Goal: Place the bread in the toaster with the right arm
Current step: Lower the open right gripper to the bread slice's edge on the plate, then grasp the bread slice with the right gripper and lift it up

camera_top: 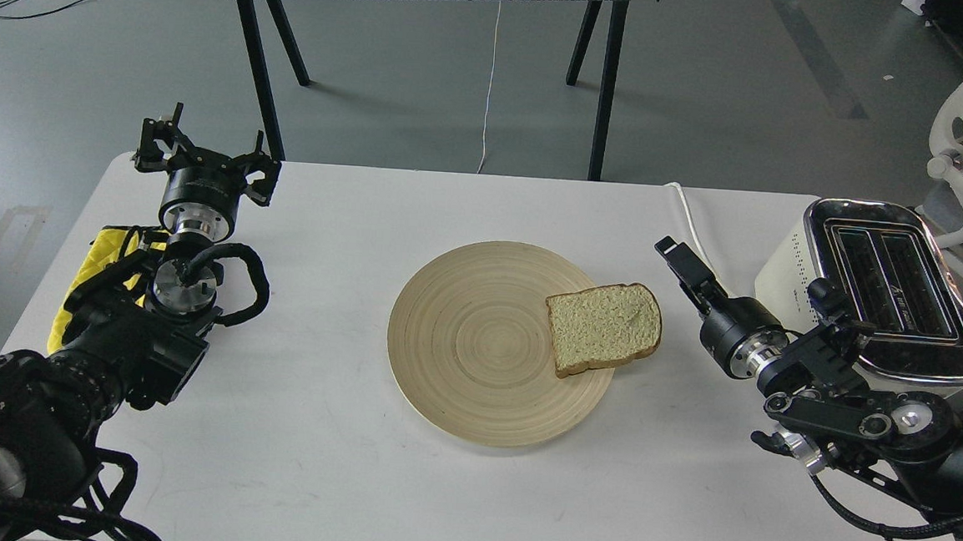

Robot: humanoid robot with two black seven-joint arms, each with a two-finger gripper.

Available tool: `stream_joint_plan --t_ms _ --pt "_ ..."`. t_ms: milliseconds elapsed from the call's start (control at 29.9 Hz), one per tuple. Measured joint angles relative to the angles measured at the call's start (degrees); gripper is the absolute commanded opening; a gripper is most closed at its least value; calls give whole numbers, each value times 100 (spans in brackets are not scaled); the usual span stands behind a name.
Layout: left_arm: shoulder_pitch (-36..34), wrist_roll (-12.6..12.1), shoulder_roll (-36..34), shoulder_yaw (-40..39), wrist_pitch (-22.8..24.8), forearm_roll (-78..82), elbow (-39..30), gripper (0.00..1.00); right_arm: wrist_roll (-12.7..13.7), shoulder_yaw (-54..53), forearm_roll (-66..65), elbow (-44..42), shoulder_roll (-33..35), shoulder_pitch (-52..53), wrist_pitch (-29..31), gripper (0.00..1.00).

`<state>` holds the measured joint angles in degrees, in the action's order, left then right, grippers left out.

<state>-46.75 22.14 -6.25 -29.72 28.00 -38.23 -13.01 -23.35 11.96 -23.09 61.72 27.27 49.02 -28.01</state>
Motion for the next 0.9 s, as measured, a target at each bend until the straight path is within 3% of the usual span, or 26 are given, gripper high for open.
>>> stream_joint_plan --t_ms 268,368,536,603,837,904 --pt "0 0 0 0 0 0 0 100 15 27 3 -202 -194 -194 1 97" --pt "0 0 0 0 0 0 0 100 15 167 1 -302 -368 -235 2 91" --pt "0 0 -1 1 0 0 0 100 13 295 -1 -352 -572 -311 2 65" --pt "0 0 -1 1 0 0 0 100 9 304 -2 -339 -592 -320 2 47" --pt "0 0 0 -1 0 0 0 100 -18 288 2 -355 -602 -309 2 3" --pt "0 0 1 0 0 0 0 100 -17 252 6 -361 -601 -308 2 0"
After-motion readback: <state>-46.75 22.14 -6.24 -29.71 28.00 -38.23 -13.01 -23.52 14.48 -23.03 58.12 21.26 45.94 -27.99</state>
